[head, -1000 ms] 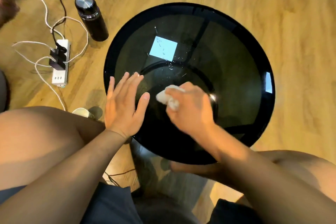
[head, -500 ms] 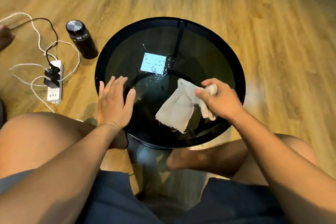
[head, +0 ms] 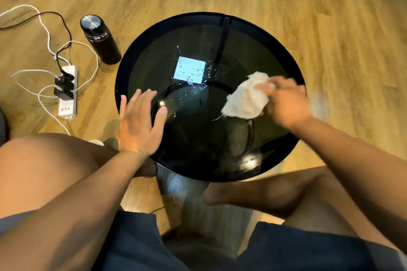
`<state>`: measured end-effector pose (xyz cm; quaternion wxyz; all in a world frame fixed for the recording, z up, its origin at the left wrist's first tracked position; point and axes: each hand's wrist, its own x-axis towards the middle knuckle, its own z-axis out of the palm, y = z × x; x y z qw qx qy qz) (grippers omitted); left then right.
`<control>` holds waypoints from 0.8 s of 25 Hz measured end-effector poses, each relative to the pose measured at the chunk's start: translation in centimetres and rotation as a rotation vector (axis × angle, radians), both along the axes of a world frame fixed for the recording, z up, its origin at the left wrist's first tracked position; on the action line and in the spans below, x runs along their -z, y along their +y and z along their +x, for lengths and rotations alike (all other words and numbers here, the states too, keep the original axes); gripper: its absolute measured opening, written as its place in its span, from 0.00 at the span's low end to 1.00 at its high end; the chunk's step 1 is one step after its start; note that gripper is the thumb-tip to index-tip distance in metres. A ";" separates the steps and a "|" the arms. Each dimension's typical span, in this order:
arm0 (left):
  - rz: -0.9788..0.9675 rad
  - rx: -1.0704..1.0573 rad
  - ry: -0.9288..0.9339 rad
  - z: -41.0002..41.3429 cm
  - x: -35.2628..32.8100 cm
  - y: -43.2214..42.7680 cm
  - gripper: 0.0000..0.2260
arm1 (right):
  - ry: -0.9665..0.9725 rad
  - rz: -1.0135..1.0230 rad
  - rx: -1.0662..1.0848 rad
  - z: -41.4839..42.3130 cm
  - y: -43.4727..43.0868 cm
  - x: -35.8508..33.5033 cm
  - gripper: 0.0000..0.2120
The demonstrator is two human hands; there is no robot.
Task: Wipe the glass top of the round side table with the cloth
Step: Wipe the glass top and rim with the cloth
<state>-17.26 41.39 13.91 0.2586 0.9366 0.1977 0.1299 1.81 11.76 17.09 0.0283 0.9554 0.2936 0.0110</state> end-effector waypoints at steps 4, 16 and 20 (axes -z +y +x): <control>-0.001 0.002 -0.029 0.0 0.1 0.3 0.21 | 0.221 0.226 0.385 6.0 0.3 -0.5 0.27; -0.027 0.062 -0.105 -0.2 0.4 0.5 0.25 | 0.123 0.437 -0.542 -11.3 10.1 0.6 0.13; -0.017 0.025 -0.063 -0.1 0.1 0.3 0.25 | 0.018 0.219 0.043 2.9 3.8 1.2 0.19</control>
